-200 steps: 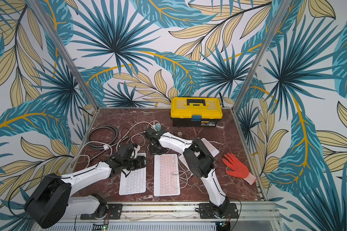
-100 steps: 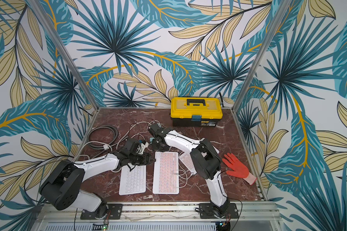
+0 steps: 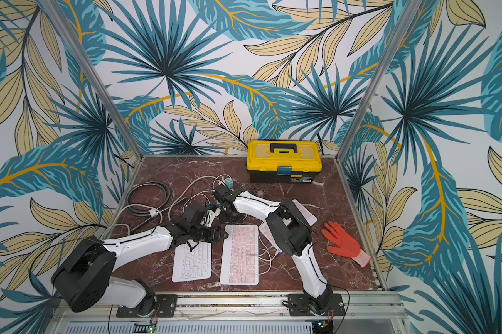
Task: Unplug the wireless keyboard
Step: Remove the power cord from the keyboard.
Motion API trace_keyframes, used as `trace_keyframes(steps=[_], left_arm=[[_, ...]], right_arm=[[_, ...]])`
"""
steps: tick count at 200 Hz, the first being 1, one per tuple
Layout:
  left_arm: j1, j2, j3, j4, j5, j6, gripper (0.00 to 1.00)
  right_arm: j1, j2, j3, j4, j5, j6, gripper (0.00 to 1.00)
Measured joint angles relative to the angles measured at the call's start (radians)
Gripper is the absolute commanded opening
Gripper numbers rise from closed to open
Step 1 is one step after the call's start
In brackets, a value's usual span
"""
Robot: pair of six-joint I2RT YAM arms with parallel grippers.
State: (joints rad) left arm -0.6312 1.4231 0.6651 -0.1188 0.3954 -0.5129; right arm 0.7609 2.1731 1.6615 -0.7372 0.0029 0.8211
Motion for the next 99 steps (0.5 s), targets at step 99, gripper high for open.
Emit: trace_keyframes(steps=[99], left_arm=[[-0.336, -0.042, -0.071, 0.002, -0.278, 0.293, 0.52]], right_arm=[[-0.011, -0.001, -0.009, 0.014, -0.039, 0.04, 0.1]])
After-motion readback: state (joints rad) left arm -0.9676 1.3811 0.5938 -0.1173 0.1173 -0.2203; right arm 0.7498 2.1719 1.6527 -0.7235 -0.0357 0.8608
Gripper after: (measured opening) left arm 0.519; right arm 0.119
